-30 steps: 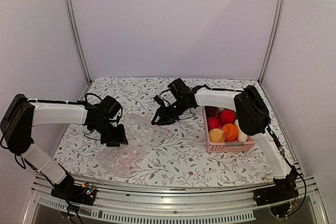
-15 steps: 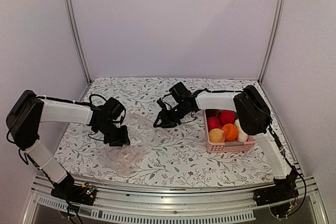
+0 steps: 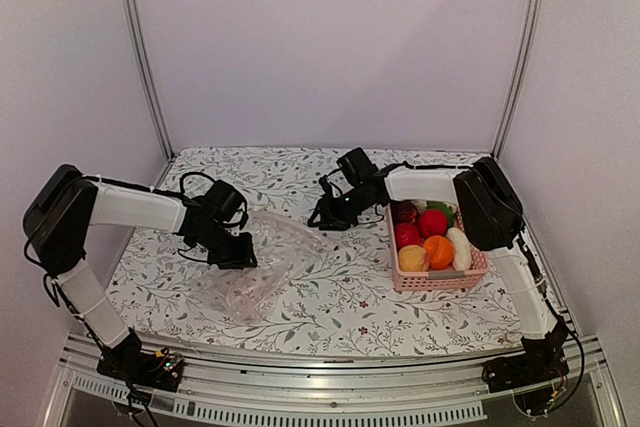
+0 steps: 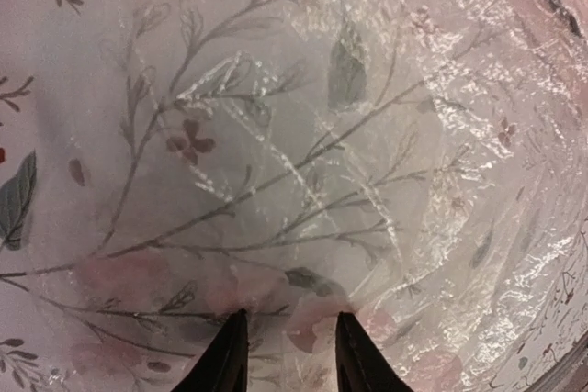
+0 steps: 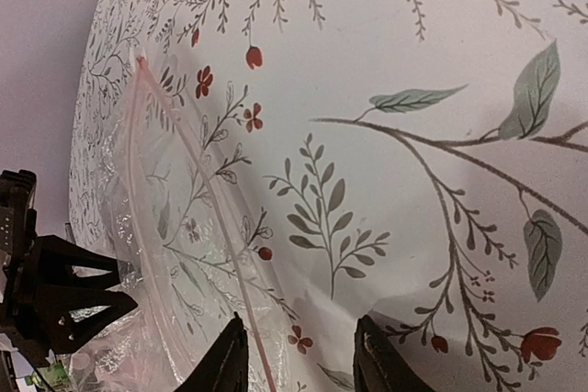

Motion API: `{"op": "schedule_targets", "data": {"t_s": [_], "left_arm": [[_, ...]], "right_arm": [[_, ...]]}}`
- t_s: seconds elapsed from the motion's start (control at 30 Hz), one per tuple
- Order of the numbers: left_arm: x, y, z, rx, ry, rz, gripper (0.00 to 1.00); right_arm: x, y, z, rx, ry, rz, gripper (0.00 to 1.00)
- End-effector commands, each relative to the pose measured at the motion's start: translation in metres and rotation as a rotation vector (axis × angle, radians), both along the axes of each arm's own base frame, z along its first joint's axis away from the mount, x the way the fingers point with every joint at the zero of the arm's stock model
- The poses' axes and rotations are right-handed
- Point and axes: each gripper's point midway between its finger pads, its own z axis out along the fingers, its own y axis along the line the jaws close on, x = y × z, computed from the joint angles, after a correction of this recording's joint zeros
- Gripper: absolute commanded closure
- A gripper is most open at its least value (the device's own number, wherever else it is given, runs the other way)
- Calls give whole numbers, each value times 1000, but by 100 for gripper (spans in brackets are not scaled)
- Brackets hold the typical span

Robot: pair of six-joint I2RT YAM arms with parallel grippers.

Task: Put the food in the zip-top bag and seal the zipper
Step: Adjust the zipper food storage bag at the center of the board, then pick up the zipper food storage bag from the center of the board.

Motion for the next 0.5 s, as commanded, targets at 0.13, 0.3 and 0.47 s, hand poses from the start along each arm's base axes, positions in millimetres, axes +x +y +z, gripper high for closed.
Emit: {"op": "schedule_targets", "data": {"t_s": [0.13, 0.3, 0.47], "left_arm": [[-4, 3, -22, 64, 23, -54, 67], [5, 1, -18, 72, -14, -65, 67], [7, 1, -18, 79, -27, -69, 67]], "right_arm": [[-8, 14, 8, 64, 46, 92, 61], [-34, 32, 12, 139, 100, 198, 58], [-36, 24, -3, 88, 123, 170, 59]]}}
